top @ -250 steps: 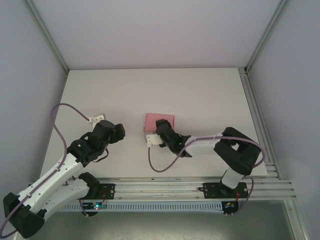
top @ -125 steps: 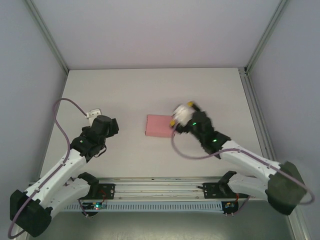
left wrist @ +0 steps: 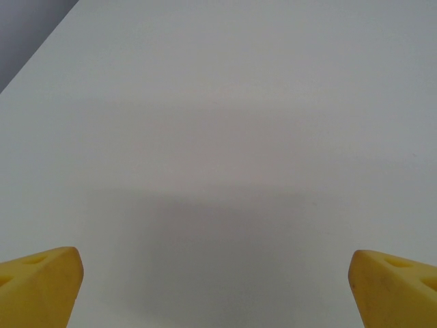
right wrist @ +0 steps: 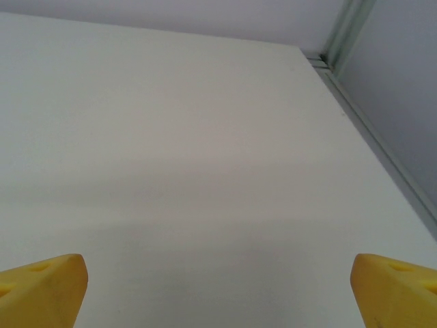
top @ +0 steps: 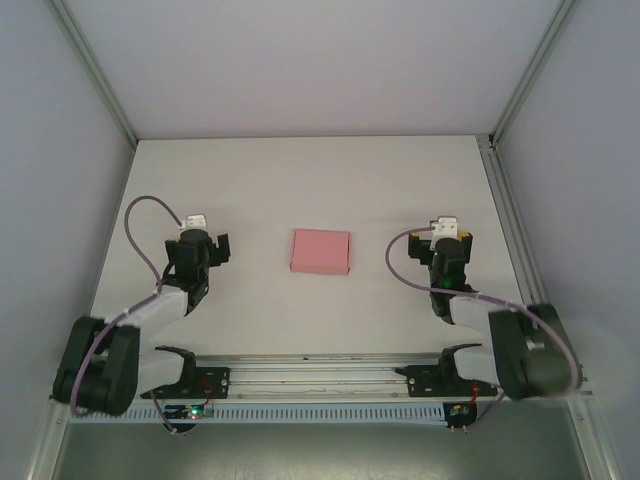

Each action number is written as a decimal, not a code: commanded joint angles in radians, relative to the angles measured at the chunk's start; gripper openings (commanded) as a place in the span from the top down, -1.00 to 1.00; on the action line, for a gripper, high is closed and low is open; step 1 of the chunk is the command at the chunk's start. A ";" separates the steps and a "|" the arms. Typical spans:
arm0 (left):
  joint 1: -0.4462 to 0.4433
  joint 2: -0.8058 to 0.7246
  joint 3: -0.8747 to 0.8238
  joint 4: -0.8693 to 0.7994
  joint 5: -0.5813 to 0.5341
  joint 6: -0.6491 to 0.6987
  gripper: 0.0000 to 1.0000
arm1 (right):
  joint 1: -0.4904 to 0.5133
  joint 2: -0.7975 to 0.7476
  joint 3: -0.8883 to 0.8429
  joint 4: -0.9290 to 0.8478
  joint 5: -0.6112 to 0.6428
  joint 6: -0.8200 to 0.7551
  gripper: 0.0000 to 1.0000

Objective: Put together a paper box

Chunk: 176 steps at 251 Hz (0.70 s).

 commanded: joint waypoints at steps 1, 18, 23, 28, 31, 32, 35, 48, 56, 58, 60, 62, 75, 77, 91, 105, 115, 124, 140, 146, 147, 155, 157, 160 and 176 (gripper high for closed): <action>0.028 0.088 0.024 0.206 0.007 0.034 -0.99 | -0.020 0.085 -0.017 0.324 -0.115 -0.043 -0.96; 0.062 0.133 0.029 0.277 0.090 0.056 -1.00 | -0.051 0.229 -0.024 0.480 -0.206 -0.036 -0.97; 0.072 0.138 0.038 0.266 0.111 0.061 -1.00 | -0.056 0.272 -0.017 0.553 -0.201 -0.024 -0.96; 0.083 0.148 0.044 0.271 0.132 0.061 -1.00 | -0.059 0.269 -0.007 0.542 -0.179 -0.013 -0.96; 0.091 0.154 0.047 0.276 0.144 0.061 -1.00 | -0.062 0.243 0.003 0.485 -0.168 -0.006 -0.97; 0.094 0.155 0.048 0.277 0.148 0.061 -1.00 | -0.063 0.234 0.007 0.461 -0.166 -0.004 -0.97; 0.103 0.159 0.050 0.277 0.163 0.063 -1.00 | -0.067 0.207 0.023 0.381 -0.168 -0.003 -0.97; 0.135 0.222 0.005 0.418 0.213 0.056 -0.99 | -0.095 0.186 0.119 0.161 -0.209 0.019 -0.96; 0.155 0.322 -0.044 0.622 0.224 0.037 -0.99 | -0.120 0.208 0.123 0.193 -0.250 0.047 -0.97; 0.158 0.351 -0.053 0.693 0.219 0.040 -0.99 | -0.129 0.211 0.114 0.213 -0.263 0.055 -0.97; 0.160 0.372 -0.064 0.752 0.219 0.044 -0.99 | -0.136 0.211 0.105 0.228 -0.268 0.061 -0.97; 0.161 0.383 -0.072 0.788 0.224 0.048 -0.99 | -0.142 0.215 0.099 0.241 -0.268 0.068 -0.97; 0.167 0.281 -0.074 0.597 0.270 0.032 -1.00 | -0.149 0.228 0.082 0.301 -0.263 0.076 -0.97; 0.170 0.270 -0.067 0.566 0.266 0.026 -0.99 | -0.148 0.227 0.083 0.300 -0.263 0.075 -0.98; 0.179 0.338 -0.037 0.638 0.284 0.034 -1.00 | -0.143 0.213 0.093 0.253 -0.253 0.065 -0.97; 0.180 0.312 0.006 0.497 0.359 0.056 -1.00 | -0.136 0.208 0.098 0.229 -0.239 0.059 -0.96; 0.173 0.309 0.023 0.465 0.350 0.068 -1.00 | -0.137 0.212 0.098 0.242 -0.239 0.059 -0.97; 0.170 0.334 0.005 0.547 0.356 0.071 -1.00 | -0.135 0.212 0.097 0.245 -0.239 0.059 -0.97; 0.169 0.310 0.022 0.463 0.357 0.071 -1.00 | -0.134 0.210 0.099 0.238 -0.239 0.058 -0.97; 0.169 0.310 0.025 0.459 0.355 0.073 -1.00 | -0.135 0.211 0.099 0.239 -0.239 0.058 -0.97; 0.169 0.312 0.024 0.463 0.355 0.072 -1.00 | -0.135 0.210 0.099 0.239 -0.239 0.058 -0.97; 0.169 0.322 0.015 0.504 0.357 0.073 -1.00 | -0.135 0.210 0.099 0.238 -0.237 0.058 -0.96; 0.169 0.322 0.014 0.508 0.356 0.073 -1.00 | -0.134 0.210 0.099 0.238 -0.239 0.058 -0.96; 0.169 0.323 0.015 0.506 0.357 0.074 -1.00 | -0.134 0.210 0.098 0.238 -0.238 0.058 -0.96; 0.169 0.312 0.024 0.468 0.356 0.073 -1.00 | -0.135 0.211 0.099 0.238 -0.238 0.058 -0.97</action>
